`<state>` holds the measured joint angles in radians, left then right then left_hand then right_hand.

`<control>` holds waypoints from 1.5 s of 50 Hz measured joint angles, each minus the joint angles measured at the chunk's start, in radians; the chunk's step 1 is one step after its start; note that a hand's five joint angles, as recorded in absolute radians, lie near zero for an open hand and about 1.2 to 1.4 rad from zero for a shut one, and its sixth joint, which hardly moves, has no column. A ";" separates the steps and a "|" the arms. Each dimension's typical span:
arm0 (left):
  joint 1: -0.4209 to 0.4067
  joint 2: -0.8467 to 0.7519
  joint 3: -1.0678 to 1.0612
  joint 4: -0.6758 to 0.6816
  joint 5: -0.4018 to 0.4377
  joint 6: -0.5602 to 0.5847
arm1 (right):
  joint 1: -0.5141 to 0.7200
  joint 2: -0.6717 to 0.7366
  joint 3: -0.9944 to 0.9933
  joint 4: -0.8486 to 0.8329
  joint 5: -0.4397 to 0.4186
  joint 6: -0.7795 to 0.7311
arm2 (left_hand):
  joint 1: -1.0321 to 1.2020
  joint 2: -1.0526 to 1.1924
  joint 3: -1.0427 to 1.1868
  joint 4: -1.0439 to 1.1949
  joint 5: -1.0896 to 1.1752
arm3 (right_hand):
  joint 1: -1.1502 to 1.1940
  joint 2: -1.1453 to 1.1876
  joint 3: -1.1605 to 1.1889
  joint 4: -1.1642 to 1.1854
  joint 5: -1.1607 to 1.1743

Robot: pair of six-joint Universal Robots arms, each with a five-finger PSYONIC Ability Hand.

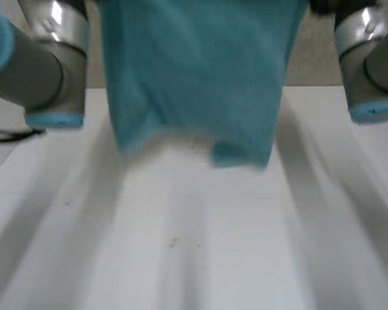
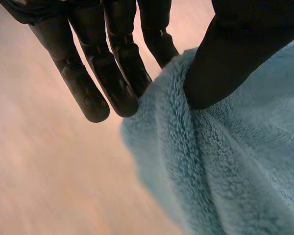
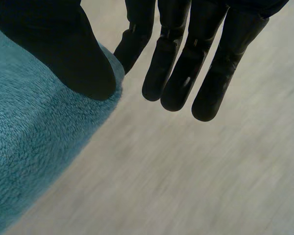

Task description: Fold the laundry

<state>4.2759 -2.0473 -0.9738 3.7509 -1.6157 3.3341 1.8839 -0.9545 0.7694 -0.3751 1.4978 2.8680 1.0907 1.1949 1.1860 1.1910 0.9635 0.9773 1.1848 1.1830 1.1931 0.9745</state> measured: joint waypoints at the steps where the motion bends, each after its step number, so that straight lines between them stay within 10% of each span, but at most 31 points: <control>1: 0.001 0.033 -0.015 0.068 -0.009 0.000 | 0.004 -0.027 0.005 -0.038 0.011 0.018 | 0.000 0.000 0.000 0.000 0.000 | 0.000 0.000 0.000 0.000 0.000; 15: 0.019 0.132 -0.392 0.072 -0.018 -0.003 | 0.006 -0.212 0.465 -0.083 -0.090 0.076 | 0.010 0.000 0.006 0.004 0.000 | 0.000 0.000 0.004 0.000 0.016; 35: 0.060 0.119 -0.862 -0.161 -0.007 0.001 | 0.001 -0.280 0.860 0.441 -0.182 -0.230 | 0.010 0.002 0.007 0.004 0.000 | 0.000 0.000 0.004 0.000 0.016; 51: 0.071 0.278 -0.952 -0.236 -0.007 0.003 | -0.010 -0.320 0.681 0.717 -0.280 -0.319 | 0.010 0.003 0.007 0.005 0.000 | -0.640 -0.793 -0.801 -0.822 -0.777; 75: 0.062 0.527 -1.122 -0.286 -0.006 0.100 | 0.060 0.196 0.117 0.545 -0.401 -0.608 | 0.010 0.003 0.007 0.005 0.000 | -0.643 -0.793 -0.803 -0.826 -0.783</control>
<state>4.3376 -1.5200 -2.0957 3.4647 -1.6213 3.4336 1.9443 -0.7582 0.8864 0.1695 1.0963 2.2605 1.1003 1.1976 1.1927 1.1956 0.9635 0.3345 0.3914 0.3798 0.3670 0.1919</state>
